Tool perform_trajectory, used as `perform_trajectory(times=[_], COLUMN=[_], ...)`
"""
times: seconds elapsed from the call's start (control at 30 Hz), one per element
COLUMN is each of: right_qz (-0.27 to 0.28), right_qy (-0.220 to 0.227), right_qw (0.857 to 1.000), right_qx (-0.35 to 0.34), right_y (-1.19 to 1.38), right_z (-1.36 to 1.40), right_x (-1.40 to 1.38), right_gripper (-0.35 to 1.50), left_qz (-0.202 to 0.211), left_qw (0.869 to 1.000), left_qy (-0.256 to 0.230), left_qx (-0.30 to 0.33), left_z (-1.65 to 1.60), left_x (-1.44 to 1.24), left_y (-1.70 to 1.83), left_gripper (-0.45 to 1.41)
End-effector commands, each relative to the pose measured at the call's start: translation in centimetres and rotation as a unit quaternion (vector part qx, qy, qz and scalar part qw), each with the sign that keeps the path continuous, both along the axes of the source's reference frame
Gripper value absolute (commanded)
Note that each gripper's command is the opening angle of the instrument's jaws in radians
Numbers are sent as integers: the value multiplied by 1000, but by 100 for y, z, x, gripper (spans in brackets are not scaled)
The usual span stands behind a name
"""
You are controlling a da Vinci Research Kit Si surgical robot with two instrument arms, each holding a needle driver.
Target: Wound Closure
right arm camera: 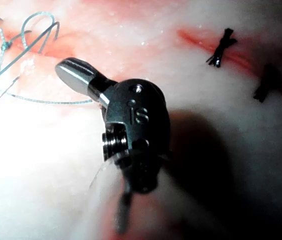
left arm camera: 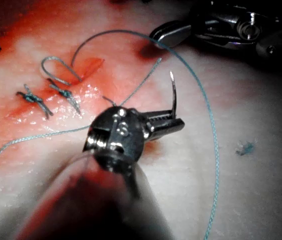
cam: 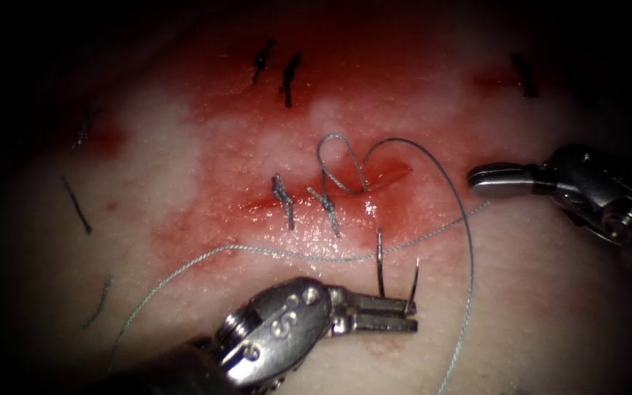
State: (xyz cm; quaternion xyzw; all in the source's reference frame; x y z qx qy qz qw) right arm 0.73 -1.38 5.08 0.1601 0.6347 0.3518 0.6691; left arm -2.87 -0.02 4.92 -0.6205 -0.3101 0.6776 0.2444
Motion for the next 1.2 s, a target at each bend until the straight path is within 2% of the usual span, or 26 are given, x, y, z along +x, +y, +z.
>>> perform_trajectory(times=[0.03, 0.07, 0.1, 0.13, 0.27, 0.33, 0.43, 0.47, 0.5, 0.53, 0.6, 0.7, 0.77, 0.87, 0.93, 1.03, 1.1, 1.2], right_qz=[-2, -8, -9, -10, -11, -9, -8, -10, -10, -17, -35, -81, -99, -112, -116, -115, -112, -108], right_qy=[-15, -26, -29, -34, -49, -53, -54, -54, -54, -64, -87, -135, -151, -165, -183, -216, -222, -227], right_qw=[1000, 1000, 999, 999, 998, 997, 997, 997, 997, 997, 995, 987, 980, 975, 969, 961, 960, 958], right_qx=[8, 16, 13, 3, -46, -58, -54, -51, -51, -46, -39, -36, -85, -100, -117, -129, -130, -135], right_y=[4, 10, 12, 15, 22, 22, 19, 15, 15, 11, 3, -14, -22, -31, -41, -44, -45, -47], right_z=[-2, -9, -13, -18, -41, -52, -72, -81, -81, -87, -89, -72, -51, -35, -15, 3, 8, 8], right_x=[8, 11, 13, 15, 24, 30, 46, 57, 57, 66, 84, 99, 98, 100, 106, 115, 118, 127], right_gripper=[47, 106, 120, 130, 140, 140, 140, 137, 137, 130, 125, 118, 123, 118, 113, 110, 108, 91], left_qz=[-3, -6, -8, -11, -7, -11, -22, -29, -29, -30, -25, -21, -21, -20, -31, -44, -47, -49], left_qw=[1000, 999, 998, 998, 996, 997, 996, 993, 993, 989, 982, 972, 967, 962, 955, 952, 951, 951], left_qy=[-12, -23, -31, -39, -61, -64, -57, -50, -50, -37, -16, -6, 0, 5, 16, 21, 23, 32], left_qx=[22, 38, 45, 51, 61, 35, -58, -99, -99, -143, -188, -234, -256, -273, -295, -302, -304, -303], left_z=[-4, -13, -20, -25, -56, -67, -92, -101, -101, -112, -128, -156, -177, -191, -204, -212, -213, -213], left_x=[-6, -5, -4, -3, 6, 10, 16, 19, 19, 21, 25, 31, 37, 44, 53, 61, 64, 67], left_y=[-6, -10, -12, -13, -22, -22, -19, -18, -18, -17, -16, -18, -16, -13, -8, -3, -2, -1], left_gripper=[-45, -45, -45, -45, -45, -45, -45, -45, -45, -45, -45, -45, -45, -45, -45, -45, -45, -45])
